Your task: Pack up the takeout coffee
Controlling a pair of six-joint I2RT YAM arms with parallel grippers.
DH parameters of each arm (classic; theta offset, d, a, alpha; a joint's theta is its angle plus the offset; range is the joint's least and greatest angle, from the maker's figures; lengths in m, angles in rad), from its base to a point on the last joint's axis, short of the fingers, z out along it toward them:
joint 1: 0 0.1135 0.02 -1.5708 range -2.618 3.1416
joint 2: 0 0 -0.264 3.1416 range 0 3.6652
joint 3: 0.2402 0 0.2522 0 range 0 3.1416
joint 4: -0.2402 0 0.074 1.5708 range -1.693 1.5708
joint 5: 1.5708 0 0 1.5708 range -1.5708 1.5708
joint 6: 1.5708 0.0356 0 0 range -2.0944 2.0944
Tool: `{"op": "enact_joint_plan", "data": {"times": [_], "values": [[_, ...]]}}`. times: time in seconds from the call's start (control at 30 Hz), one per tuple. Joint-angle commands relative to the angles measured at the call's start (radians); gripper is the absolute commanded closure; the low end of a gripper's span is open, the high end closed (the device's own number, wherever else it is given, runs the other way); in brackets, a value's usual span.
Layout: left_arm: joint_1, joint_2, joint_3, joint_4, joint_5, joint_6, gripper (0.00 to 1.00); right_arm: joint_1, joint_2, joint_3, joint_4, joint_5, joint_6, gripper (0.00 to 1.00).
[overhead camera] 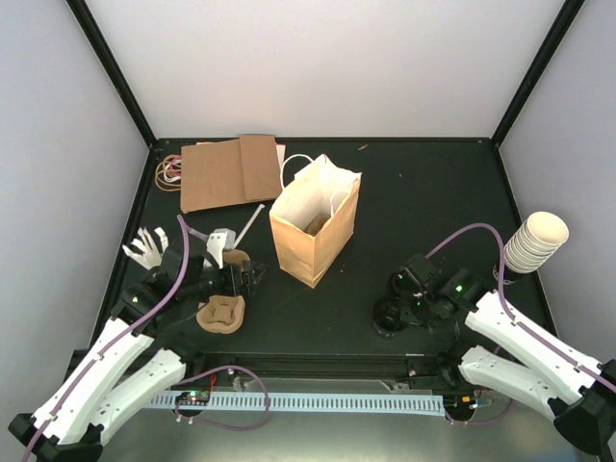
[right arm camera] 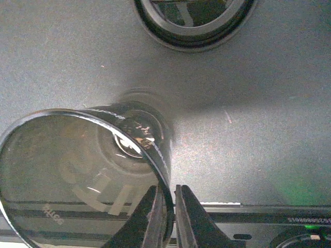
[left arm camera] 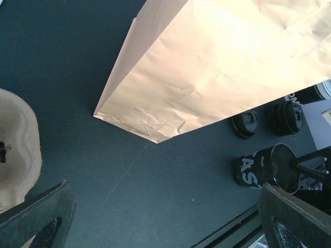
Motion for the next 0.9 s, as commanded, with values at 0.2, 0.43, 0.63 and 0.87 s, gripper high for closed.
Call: {"op": "enact_joint_plan", "data": {"times": [0.2, 0.43, 0.63, 0.87], "values": [[0.006, -0.016, 0.057, -0.039, -0.05, 0.063, 0.01, 0.024, 0.069, 0.046, 0.061, -0.024, -0.022, 0.99], [0.006, -0.007, 0.062, -0.039, -0.052, 0.076, 0.01, 0.054, 0.195, 0.14, 0.101, 0.007, -0.056, 0.98], [0.006, 0.0, 0.065, -0.033, -0.055, 0.087, 0.01, 0.054, 0.261, 0.18, 0.179, -0.022, -0.103, 0.98], [0.006, 0.0, 0.057, -0.016, -0.059, 0.087, 0.01, 0.054, 0.32, 0.188, 0.232, -0.03, -0.133, 0.97]]}}
